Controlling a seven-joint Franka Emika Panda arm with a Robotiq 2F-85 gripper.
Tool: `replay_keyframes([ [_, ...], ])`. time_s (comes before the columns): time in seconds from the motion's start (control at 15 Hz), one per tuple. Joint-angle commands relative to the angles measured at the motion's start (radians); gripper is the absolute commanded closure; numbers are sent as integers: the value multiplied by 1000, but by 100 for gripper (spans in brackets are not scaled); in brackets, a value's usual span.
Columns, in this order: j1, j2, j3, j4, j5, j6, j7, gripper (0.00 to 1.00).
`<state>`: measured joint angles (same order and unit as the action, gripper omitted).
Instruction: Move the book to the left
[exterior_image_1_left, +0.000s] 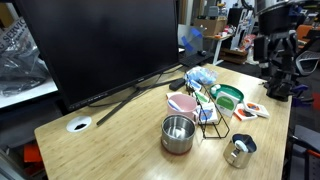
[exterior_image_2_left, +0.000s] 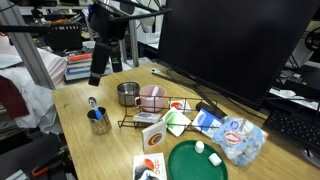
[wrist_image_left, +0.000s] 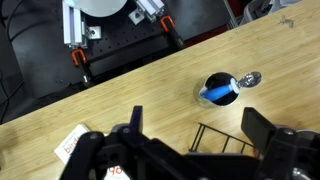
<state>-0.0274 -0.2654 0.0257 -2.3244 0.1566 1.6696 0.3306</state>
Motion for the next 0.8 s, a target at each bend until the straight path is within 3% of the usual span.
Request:
replay_keyframes([
  [0.0, -11, 78, -5, 11, -26, 96, 3, 0],
  [0.4, -13, 239, -25, 24, -220, 249, 43, 0],
  [0.47, -2, 210, -27, 3, -181, 236, 18, 0],
  [0.73, -2, 243, -36, 18, -204, 253, 29, 0],
])
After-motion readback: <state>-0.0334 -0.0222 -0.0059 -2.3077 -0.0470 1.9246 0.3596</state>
